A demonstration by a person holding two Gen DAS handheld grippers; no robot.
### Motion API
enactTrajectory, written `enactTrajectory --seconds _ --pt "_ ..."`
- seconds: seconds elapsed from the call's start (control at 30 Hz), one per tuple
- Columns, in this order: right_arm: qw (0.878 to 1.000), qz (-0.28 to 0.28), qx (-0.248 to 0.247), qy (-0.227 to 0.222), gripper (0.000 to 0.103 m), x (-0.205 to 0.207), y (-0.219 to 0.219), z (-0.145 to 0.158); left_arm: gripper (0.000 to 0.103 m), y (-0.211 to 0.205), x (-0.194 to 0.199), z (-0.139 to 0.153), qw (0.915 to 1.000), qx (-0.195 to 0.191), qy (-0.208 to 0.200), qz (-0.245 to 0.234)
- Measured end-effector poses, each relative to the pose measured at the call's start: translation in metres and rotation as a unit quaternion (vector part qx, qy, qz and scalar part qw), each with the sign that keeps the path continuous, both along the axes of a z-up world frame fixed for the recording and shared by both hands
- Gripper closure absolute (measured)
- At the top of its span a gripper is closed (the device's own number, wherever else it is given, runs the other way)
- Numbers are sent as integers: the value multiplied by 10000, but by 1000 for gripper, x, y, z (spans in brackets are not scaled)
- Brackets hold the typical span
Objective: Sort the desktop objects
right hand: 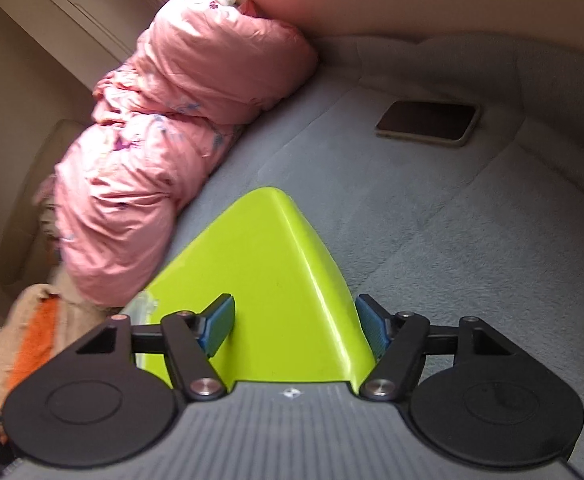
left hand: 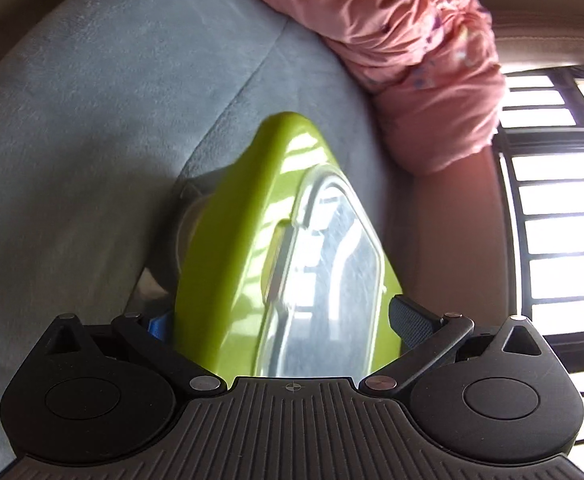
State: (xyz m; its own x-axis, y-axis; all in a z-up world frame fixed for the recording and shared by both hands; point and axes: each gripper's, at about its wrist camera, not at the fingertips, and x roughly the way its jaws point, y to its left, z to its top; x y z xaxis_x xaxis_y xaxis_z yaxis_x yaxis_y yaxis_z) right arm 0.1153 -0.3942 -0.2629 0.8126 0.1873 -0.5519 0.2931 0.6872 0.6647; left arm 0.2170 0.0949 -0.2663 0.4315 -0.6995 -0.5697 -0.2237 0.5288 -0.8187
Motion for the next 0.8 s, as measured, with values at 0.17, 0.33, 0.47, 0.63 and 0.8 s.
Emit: enactTrajectory --seconds 0.17,0.33,0.47,0.63,0.8 --pt "9977 668 12 -109 33 30 -20 -6 5 -14 32 13 9962 788 -227 -282" --pt "9946 1026 7 -141 36 49 -19 4 13 -20 33 37 9896 1257 -585 -393" --pt "9938 969 236 -489 41 52 -23 18 11 -17 37 48 9866 1374 -830 -291" --pt "9940 1027 84 -373 41 57 -14 7 11 -21 36 17 9865 1546 -334 -418" --pt "9934 1106 -195 -236 39 43 -5 1 10 -20 31 10 9899 1337 -301 -347"
